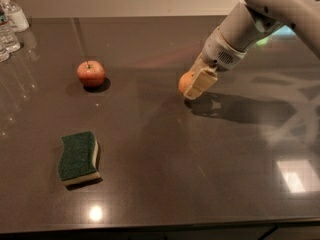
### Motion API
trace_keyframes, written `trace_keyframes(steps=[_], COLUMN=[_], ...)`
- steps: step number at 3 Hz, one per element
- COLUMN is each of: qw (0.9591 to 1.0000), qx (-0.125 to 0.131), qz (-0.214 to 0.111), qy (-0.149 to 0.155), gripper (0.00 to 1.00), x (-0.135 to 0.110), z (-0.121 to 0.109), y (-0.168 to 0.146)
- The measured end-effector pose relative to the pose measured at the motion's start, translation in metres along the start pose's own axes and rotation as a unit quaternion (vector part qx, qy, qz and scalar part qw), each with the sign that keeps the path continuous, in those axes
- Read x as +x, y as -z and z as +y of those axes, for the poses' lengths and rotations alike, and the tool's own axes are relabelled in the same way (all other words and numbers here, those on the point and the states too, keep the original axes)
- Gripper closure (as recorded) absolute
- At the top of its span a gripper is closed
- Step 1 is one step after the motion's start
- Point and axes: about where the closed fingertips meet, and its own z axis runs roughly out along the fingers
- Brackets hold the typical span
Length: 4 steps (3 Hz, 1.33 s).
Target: Move orange near apple
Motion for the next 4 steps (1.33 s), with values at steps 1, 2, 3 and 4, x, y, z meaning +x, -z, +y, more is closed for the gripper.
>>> trace_keyframes(steps=[1,2,3,4], qw=[0.9998,0.999,0.9975,0.9958], qx=[-0.007,-0.014,-0.023,-0.034], qz=[-0.013,-0.031,-0.049,-0.059], qy=[0.013,0.029,0.044,0.062], gripper=[1.0,1.0,1.0,1.0], x=[-0.034,-0.069,-0.101,-0.131], z=[-0.012,-0.019,-0.022,-0.021], y=[-0.022,-0.043,-0.061,-0.077])
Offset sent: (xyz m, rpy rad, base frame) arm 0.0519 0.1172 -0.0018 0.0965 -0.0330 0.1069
